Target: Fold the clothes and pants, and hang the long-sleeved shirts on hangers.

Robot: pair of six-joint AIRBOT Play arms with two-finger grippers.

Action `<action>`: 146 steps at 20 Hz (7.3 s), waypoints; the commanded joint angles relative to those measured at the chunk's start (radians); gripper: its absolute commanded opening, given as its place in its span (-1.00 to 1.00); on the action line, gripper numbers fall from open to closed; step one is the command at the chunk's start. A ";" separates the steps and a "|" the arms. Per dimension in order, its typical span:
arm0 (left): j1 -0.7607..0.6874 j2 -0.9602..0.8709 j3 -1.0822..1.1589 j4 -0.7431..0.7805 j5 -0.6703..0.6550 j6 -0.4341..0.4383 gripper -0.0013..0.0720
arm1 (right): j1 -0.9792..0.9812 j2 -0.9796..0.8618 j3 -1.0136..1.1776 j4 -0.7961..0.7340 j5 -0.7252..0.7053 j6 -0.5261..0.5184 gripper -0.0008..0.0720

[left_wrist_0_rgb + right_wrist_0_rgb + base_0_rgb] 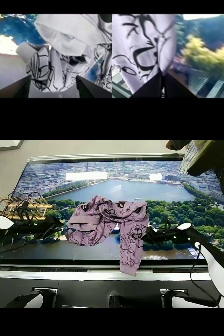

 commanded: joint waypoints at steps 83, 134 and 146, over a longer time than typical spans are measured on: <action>-0.563 -0.484 0.466 0.081 0.061 -0.524 0.78 | -0.087 -0.170 1.239 -0.977 0.621 0.415 -0.88; -0.573 -0.615 0.370 0.034 0.358 -0.447 -0.91 | 0.054 -0.360 0.704 -0.394 0.072 0.331 -0.88; -0.443 -0.570 1.230 0.274 -0.168 -0.166 -0.91 | 0.051 -0.012 1.062 -0.452 0.054 0.408 -0.88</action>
